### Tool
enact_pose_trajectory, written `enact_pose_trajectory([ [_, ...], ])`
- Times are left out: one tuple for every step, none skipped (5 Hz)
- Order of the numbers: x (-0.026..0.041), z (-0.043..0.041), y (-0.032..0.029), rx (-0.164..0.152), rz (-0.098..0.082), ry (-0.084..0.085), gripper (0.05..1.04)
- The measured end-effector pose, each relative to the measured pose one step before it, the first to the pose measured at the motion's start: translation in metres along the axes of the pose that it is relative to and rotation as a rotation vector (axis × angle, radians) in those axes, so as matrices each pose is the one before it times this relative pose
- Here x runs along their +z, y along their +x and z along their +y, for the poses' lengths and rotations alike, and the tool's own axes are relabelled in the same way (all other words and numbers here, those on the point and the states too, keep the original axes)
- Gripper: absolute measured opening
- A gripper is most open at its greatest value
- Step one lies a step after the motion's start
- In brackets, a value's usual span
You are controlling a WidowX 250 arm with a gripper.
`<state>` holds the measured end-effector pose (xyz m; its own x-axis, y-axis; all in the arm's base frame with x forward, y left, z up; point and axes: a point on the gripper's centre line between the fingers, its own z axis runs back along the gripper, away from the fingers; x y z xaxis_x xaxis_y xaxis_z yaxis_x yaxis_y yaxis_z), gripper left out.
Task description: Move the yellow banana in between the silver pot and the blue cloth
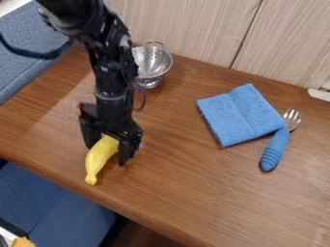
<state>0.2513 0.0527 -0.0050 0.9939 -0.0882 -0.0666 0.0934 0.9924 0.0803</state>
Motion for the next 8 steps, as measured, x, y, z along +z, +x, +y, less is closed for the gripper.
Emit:
enact_pose_trajectory([
  [-0.00422,-0.00161,0.0073,-0.0338,-0.0094,-0.0299,0.671],
  [-0.00004,0.00071,0.00064,-0.0055,-0.0131,-0.0038,0.58],
  [0.00073,0.00135,0.00013,0.0032,-0.0057,0.0097,0.58],
  [0.00069,-0.00057,-0.00112,0.0072,-0.0077,0.0005,0.58],
  [0.00583,-0.00506,0.00161,0.0155,-0.0056,-0.0168,0.58],
  [0.02794,-0.00608,0.02433,-0.0146,-0.0995,-0.0131,0.58],
  [0.01362,-0.00302,0.02144,-0.01,-0.055,-0.0226,0.579],
  [0.01759,-0.00769,0.0377,-0.0348,-0.08,-0.0017,0.58],
])
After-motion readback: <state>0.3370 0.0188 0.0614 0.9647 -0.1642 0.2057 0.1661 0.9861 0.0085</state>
